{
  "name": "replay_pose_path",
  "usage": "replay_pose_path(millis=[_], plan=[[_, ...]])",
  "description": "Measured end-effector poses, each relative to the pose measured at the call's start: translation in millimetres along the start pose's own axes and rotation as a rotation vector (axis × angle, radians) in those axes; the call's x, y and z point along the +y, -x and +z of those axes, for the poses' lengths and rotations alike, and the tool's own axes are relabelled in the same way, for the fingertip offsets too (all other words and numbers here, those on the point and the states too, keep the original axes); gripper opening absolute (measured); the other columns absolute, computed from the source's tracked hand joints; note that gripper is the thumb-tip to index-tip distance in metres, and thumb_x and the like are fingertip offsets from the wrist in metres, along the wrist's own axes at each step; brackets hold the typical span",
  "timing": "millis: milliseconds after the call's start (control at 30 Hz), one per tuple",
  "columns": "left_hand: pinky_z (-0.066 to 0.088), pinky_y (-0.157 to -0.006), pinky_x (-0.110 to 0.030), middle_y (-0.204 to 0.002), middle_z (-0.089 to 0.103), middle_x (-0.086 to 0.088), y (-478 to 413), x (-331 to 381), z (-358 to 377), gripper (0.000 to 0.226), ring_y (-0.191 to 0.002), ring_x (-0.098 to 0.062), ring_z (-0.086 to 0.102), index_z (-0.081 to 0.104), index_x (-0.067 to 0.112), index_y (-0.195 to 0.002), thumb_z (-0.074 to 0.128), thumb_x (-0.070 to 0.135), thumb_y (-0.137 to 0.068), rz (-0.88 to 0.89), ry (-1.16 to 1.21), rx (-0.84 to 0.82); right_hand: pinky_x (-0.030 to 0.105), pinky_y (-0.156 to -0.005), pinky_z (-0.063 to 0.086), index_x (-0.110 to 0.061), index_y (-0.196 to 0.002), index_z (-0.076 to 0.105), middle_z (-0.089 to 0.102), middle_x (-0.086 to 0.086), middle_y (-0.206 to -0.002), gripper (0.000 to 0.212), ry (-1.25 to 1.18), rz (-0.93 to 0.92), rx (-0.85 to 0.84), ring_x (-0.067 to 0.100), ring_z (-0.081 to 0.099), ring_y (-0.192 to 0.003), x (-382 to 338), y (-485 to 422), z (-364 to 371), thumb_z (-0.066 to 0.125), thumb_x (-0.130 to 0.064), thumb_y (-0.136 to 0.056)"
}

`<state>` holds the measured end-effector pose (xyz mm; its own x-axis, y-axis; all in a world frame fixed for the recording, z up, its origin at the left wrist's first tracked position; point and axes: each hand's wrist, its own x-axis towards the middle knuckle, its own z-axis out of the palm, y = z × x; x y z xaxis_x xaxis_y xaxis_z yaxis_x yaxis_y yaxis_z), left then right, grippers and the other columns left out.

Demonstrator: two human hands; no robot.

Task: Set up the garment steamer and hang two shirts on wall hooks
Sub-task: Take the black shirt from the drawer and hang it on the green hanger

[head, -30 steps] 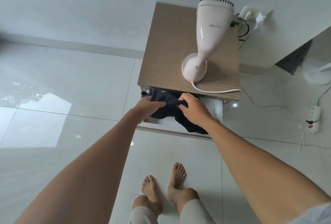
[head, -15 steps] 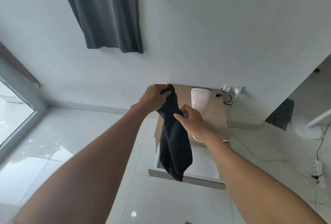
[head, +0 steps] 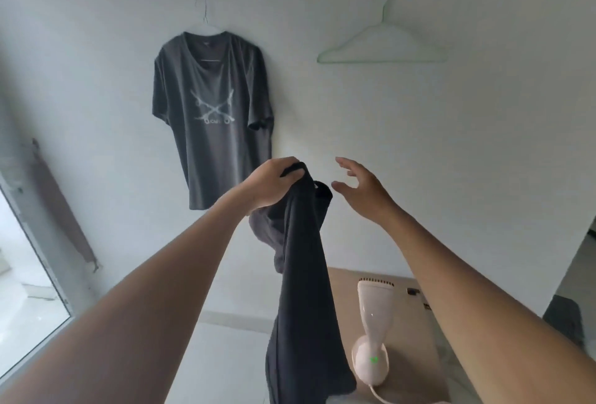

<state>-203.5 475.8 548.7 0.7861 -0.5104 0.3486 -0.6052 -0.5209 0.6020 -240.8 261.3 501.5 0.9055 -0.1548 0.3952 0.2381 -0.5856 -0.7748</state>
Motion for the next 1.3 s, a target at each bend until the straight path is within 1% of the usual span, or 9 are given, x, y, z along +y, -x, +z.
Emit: replay_pose_path(millis=[100,233,433,600,733,833,933,1133,1300], plan=[[0.048,-0.077,-0.028,-0.102,0.068,-0.003,-33.0,8.7,-25.3,0.022,-0.092,-0.023,0.062,0.063,0.022,-0.109,0.05,0.036,-0.097,0.029,0.004,0.001,0.024,-0.102,0.026,-0.039,-0.143,0.041,0.033,-0.012,-0.153,0.059,0.036,0.002,-0.146,0.009,0.028,-0.141,-18.3,-45.5,-14.6,0.06,-0.027,-0.088],[0.044,-0.067,-0.008,-0.09,0.068,0.026,-74.1,31.8,-60.9,0.009,-0.089,0.005,0.063,0.064,0.04,-0.095,0.055,0.036,-0.096,-0.007,0.248,-0.06,0.027,-0.112,0.022,-0.038,-0.141,0.045,0.032,-0.015,-0.155,0.054,-0.041,-0.022,-0.348,0.008,0.026,-0.142,-45.5,-102.1,-34.1,0.053,-0.025,-0.09],[0.057,-0.073,-0.03,-0.106,0.073,-0.005,-137.1,62.9,-98.4,0.016,-0.1,-0.022,0.069,0.077,0.034,-0.089,0.061,0.035,-0.092,-0.006,0.621,-0.096,0.028,-0.091,0.043,-0.027,-0.107,0.072,0.071,-0.013,-0.105,0.038,-0.336,-0.086,-0.698,0.001,0.063,-0.1,-55.7,-170.0,-55.1,0.034,-0.029,-0.104],[0.058,-0.076,-0.032,-0.11,0.071,-0.012,-182.6,59.7,-124.7,0.029,-0.101,-0.025,0.068,0.07,0.013,-0.108,0.064,0.035,-0.09,-0.027,0.522,0.074,0.025,-0.08,0.054,-0.014,-0.115,0.067,0.072,0.0,-0.108,0.028,-0.23,-0.132,-0.743,0.013,0.068,-0.099,-45.0,-225.2,-69.5,0.048,-0.03,-0.101],[0.057,-0.074,-0.027,-0.096,0.075,-0.003,-203.6,38.5,-148.0,0.024,-0.089,-0.017,0.071,0.072,0.02,-0.1,0.068,0.039,-0.087,-0.073,0.324,0.295,0.033,-0.091,0.054,-0.021,-0.111,0.068,0.073,0.003,-0.108,0.028,-0.196,-0.171,-0.529,0.023,0.068,-0.104,-44.6,-264.5,-93.8,0.065,-0.04,-0.091],[0.044,-0.056,-0.003,-0.075,0.07,0.023,-216.7,23.9,-150.9,0.018,-0.072,0.008,0.065,0.07,0.033,-0.086,0.07,0.05,-0.08,-0.029,0.073,0.412,0.025,-0.076,0.049,-0.034,-0.103,0.063,0.07,-0.008,-0.103,0.022,0.073,-0.276,-0.243,0.014,0.066,-0.095,-56.0,-290.8,-102.2,0.061,-0.051,-0.089],[0.038,-0.054,-0.002,-0.07,0.064,0.03,-230.0,14.3,-152.0,0.021,-0.07,0.019,0.055,0.065,0.037,-0.08,0.073,0.055,-0.073,0.0,-0.126,0.493,0.023,-0.068,0.041,-0.038,-0.099,0.055,0.063,-0.009,-0.104,0.014,0.257,-0.416,-0.034,0.007,0.059,-0.09,-69.1,-307.7,-104.0,0.052,-0.051,-0.093],[0.032,-0.053,-0.007,-0.075,0.059,0.011,-258.3,-10.8,-169.3,0.024,-0.072,-0.007,0.055,0.062,0.018,-0.088,0.056,0.041,-0.093,0.049,-0.281,0.54,0.025,-0.055,0.035,-0.038,-0.1,0.051,0.063,-0.01,-0.083,0.025,0.521,-0.503,0.297,0.004,0.051,-0.064,-88.1,-313.1,-102.0,0.041,-0.059,-0.095],[0.033,-0.075,-0.024,-0.106,0.065,-0.004,-285.1,-31.6,-160.6,0.031,-0.097,-0.021,0.055,0.061,0.009,-0.115,0.046,0.032,-0.099,0.101,-0.102,0.688,0.025,-0.054,0.035,-0.034,-0.104,0.056,0.065,-0.008,-0.082,0.031,0.575,-0.452,0.422,0.013,0.056,-0.066,-98.0,-318.7,-96.6,0.041,-0.06,-0.094]])
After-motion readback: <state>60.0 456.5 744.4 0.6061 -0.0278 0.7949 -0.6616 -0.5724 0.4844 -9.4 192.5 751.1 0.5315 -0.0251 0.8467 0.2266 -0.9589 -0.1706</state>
